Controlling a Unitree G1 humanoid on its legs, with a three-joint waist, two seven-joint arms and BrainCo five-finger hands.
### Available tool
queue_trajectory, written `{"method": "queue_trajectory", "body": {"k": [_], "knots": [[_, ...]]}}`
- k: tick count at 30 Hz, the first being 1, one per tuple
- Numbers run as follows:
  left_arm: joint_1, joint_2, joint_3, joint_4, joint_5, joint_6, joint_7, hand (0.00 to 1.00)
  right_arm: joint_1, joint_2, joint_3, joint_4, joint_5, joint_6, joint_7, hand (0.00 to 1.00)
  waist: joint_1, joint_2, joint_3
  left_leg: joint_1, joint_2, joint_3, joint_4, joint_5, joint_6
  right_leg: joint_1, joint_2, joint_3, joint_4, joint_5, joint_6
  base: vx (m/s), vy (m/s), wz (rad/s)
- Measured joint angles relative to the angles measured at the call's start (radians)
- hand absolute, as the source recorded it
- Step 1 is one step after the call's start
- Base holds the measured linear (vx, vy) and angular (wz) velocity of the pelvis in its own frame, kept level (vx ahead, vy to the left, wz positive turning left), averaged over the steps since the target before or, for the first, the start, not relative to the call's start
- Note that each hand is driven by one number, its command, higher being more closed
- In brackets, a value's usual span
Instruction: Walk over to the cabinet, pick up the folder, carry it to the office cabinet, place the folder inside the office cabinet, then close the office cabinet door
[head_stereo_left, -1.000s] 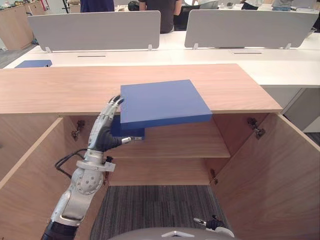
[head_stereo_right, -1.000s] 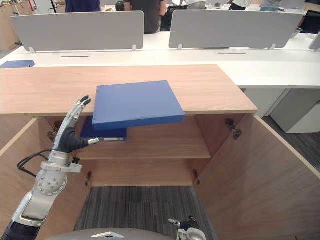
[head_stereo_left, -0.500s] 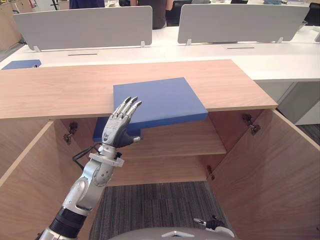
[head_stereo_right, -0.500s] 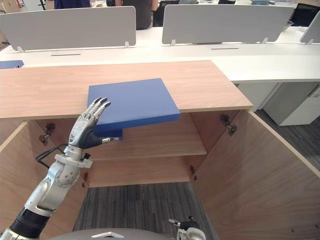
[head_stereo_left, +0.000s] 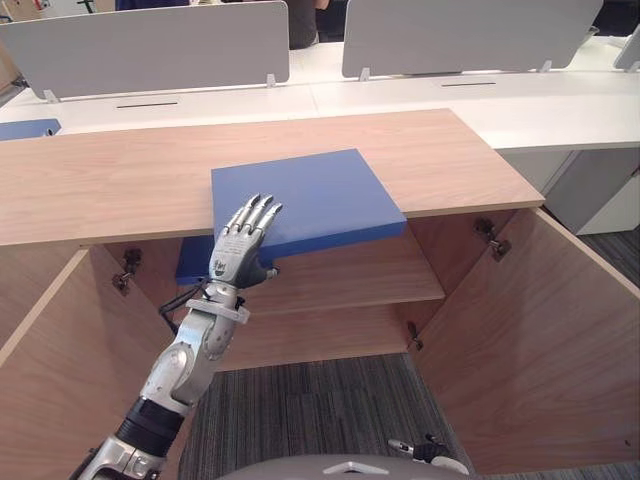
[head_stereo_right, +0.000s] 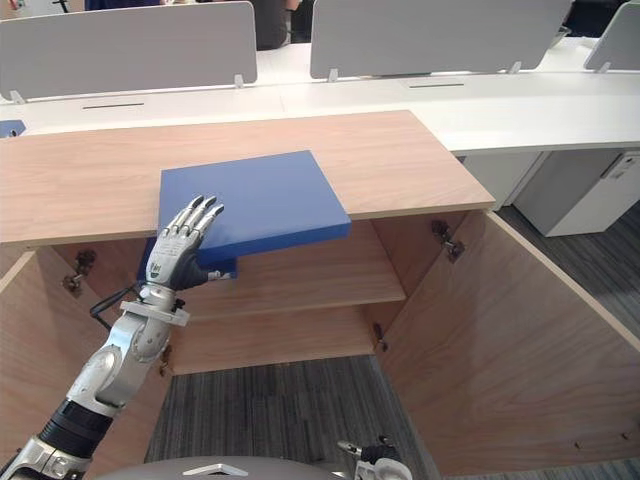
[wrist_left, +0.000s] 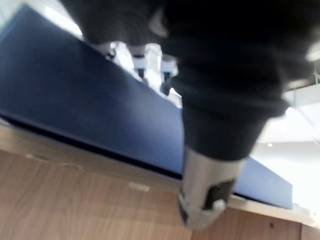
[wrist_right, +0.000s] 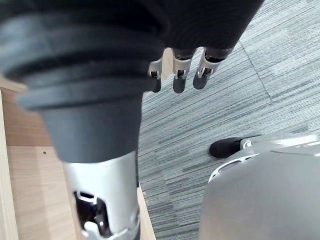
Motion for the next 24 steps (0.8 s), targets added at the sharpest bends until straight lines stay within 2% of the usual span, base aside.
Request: {"method": "queue_trajectory", "body": {"k": [2, 3, 8, 13, 24], "knots": [[-0.003, -0.001, 0.000, 0.002, 0.019, 0.010, 0.004, 0.00, 0.003, 0.000, 0.000, 0.000, 0.001, 0.000, -0.005, 0.00, -0.005, 0.001, 0.000, 0.000, 0.001, 0.003, 0.000, -0.001, -0.002, 0.000, 0.001, 0.001, -0.002, 0.000, 0.000, 0.00, 0.000, 0.00], [-0.005, -0.001, 0.000, 0.003, 0.026, 0.012, 0.005, 1.00, 0.004, 0.000, -0.001, 0.000, 0.002, 0.000, -0.006, 0.00, -0.008, 0.001, 0.000, 0.000, 0.001, 0.003, 0.000, -0.002, -0.002, 0.000, 0.001, 0.002, -0.002, 0.000, 0.000, 0.00, 0.000, 0.00], [-0.023, -0.002, 0.004, 0.035, 0.068, 0.036, 0.023, 1.00, 0.007, -0.001, -0.002, 0.000, 0.010, 0.000, -0.006, 0.00, -0.014, 0.004, 0.002, 0.000, 0.004, 0.008, 0.000, -0.005, -0.007, 0.000, 0.004, 0.005, -0.007, 0.001, 0.000, 0.00, 0.000, 0.00], [-0.043, -0.002, 0.012, 0.036, 0.094, 0.039, 0.054, 1.00, 0.008, -0.001, -0.002, 0.000, 0.017, 0.000, -0.005, 0.00, -0.015, 0.004, 0.002, 0.000, 0.004, 0.014, 0.000, -0.006, -0.008, 0.000, 0.005, 0.007, -0.014, 0.007, 0.003, 0.00, 0.000, 0.00], [-0.050, -0.009, 0.112, 0.041, 0.066, 0.049, 0.089, 1.00, 0.008, -0.001, -0.003, 0.000, 0.022, 0.000, -0.005, 0.00, -0.020, 0.006, 0.002, 0.004, 0.005, 0.023, 0.000, -0.009, -0.009, 0.004, 0.006, 0.016, -0.020, 0.016, 0.006, -0.01, -0.015, -0.02]]}}
